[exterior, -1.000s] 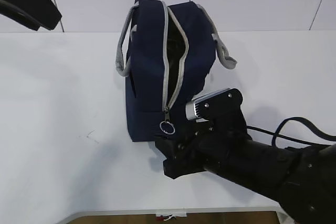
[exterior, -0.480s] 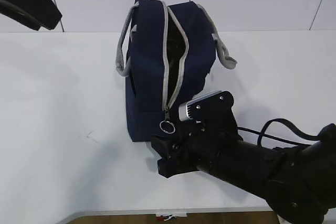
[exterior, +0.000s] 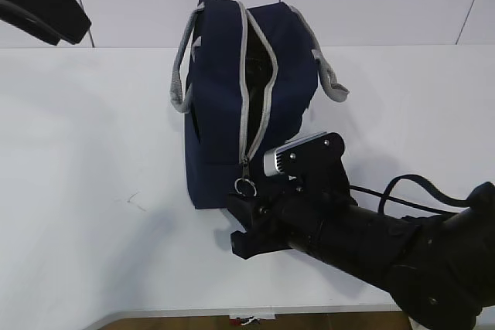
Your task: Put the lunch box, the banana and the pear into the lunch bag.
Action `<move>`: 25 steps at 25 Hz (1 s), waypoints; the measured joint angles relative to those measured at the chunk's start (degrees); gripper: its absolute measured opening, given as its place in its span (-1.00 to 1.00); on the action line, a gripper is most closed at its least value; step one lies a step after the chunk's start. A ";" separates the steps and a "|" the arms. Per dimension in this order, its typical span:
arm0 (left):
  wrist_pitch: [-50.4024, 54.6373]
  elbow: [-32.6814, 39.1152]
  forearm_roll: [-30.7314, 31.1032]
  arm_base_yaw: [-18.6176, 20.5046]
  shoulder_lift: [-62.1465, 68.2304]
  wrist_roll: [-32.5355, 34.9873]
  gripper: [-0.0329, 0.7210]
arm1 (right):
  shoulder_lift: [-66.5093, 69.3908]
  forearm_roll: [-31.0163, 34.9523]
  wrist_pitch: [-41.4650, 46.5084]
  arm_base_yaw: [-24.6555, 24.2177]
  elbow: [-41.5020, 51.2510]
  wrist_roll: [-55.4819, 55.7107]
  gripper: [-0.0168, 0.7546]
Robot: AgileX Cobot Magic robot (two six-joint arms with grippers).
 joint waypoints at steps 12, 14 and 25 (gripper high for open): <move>0.00 0.00 -0.98 0.00 0.00 -0.09 -0.27 | 0.47 5.67 -0.48 0.00 -0.09 0.00 -0.74; 0.00 0.00 -1.01 0.00 0.00 -0.09 -0.27 | 0.47 5.67 -0.26 0.00 -0.09 0.00 -0.86; 0.00 0.00 -1.10 0.00 0.00 -0.09 -0.27 | -4.32 0.45 5.15 0.00 -0.09 0.83 -0.92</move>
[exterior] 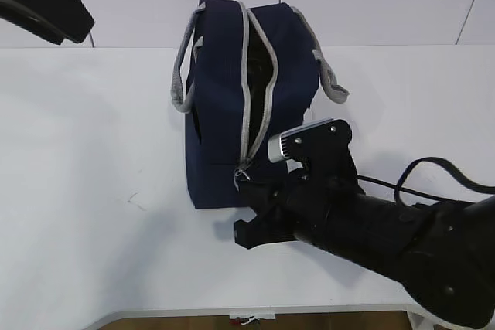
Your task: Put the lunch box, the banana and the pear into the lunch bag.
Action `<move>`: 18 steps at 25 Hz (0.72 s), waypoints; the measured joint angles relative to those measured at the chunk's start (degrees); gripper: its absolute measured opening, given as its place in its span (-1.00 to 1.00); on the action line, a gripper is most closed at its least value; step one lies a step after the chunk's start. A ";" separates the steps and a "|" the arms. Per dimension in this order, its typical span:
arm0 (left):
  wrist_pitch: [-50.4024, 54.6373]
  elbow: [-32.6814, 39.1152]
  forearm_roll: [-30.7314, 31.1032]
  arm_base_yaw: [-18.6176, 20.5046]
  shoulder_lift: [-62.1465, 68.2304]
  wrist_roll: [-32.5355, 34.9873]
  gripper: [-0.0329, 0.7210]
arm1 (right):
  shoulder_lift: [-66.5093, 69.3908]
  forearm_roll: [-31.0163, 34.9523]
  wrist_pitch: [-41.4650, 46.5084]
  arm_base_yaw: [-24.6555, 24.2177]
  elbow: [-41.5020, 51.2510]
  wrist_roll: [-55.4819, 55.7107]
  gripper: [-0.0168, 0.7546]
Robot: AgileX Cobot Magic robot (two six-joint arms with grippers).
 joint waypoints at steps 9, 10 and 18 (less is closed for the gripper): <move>0.00 0.35 -0.13 0.00 0.00 0.00 -0.27 | -11.92 -3.19 15.75 0.00 -0.62 0.47 -0.92; 0.00 0.35 -0.13 0.00 0.00 0.00 -0.27 | -13.42 -3.37 18.45 0.00 -0.98 0.47 -0.92; 0.00 0.35 1.64 0.00 0.60 0.00 -0.28 | -20.98 -4.80 40.29 0.00 -9.91 0.51 -0.92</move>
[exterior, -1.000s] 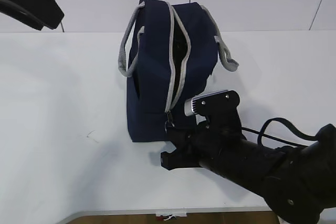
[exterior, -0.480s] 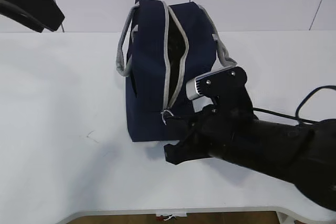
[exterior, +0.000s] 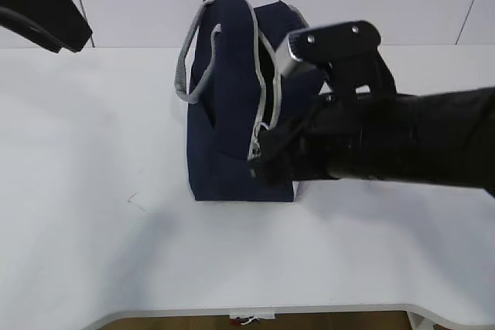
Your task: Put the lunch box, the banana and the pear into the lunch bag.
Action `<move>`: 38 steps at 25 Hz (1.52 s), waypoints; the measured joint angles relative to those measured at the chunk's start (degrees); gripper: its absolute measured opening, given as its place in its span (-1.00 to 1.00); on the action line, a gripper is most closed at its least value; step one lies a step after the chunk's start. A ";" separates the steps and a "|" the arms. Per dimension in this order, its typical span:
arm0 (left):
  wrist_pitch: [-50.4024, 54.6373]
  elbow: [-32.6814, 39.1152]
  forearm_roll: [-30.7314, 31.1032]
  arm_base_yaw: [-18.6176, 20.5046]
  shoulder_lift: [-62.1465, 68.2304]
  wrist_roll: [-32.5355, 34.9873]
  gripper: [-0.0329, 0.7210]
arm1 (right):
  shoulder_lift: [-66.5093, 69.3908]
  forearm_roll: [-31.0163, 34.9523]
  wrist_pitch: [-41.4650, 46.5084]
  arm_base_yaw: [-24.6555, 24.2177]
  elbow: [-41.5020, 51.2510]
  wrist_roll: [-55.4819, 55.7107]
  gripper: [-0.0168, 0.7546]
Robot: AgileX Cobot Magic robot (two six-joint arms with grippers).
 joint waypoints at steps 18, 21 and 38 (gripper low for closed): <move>-8.57 17.91 0.57 0.00 0.35 12.89 -0.29 | 3.33 -0.33 12.23 0.00 -20.44 0.00 -0.92; -14.47 20.68 -3.00 0.00 0.35 18.79 -0.29 | 5.45 1.63 12.93 0.00 -23.63 0.00 -0.92; -34.91 21.97 -17.37 0.00 4.17 32.44 0.21 | 7.92 5.44 16.96 0.00 -30.35 0.00 -0.92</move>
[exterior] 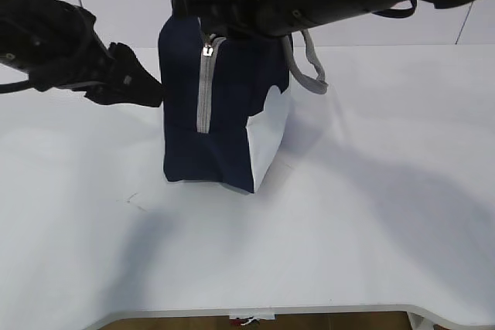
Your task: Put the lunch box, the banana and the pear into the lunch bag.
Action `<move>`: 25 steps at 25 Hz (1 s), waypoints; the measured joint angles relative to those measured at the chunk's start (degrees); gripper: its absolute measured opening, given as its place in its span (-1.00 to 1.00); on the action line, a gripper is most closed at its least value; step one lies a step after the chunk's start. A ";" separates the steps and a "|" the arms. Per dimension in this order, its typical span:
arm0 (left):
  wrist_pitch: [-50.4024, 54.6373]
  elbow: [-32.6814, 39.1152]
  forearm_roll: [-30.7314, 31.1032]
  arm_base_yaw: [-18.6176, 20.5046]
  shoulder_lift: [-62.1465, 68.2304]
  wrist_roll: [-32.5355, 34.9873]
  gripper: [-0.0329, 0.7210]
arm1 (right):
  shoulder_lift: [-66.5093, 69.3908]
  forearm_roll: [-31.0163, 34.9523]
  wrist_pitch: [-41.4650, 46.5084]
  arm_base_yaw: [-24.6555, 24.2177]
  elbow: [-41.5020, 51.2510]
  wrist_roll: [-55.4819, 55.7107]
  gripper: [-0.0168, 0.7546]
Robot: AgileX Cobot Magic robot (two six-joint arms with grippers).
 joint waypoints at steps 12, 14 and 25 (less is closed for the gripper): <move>-4.60 0.00 -14.52 0.00 6.77 13.10 -0.08 | 0.00 1.72 0.21 0.00 0.00 0.00 -0.92; -4.70 0.00 -14.56 0.00 6.88 13.23 -0.39 | 0.00 1.72 0.21 0.00 0.00 0.00 -0.92; -0.27 0.00 -9.32 0.00 6.17 13.40 -0.91 | 0.00 1.68 -0.12 0.00 -0.13 0.00 -0.92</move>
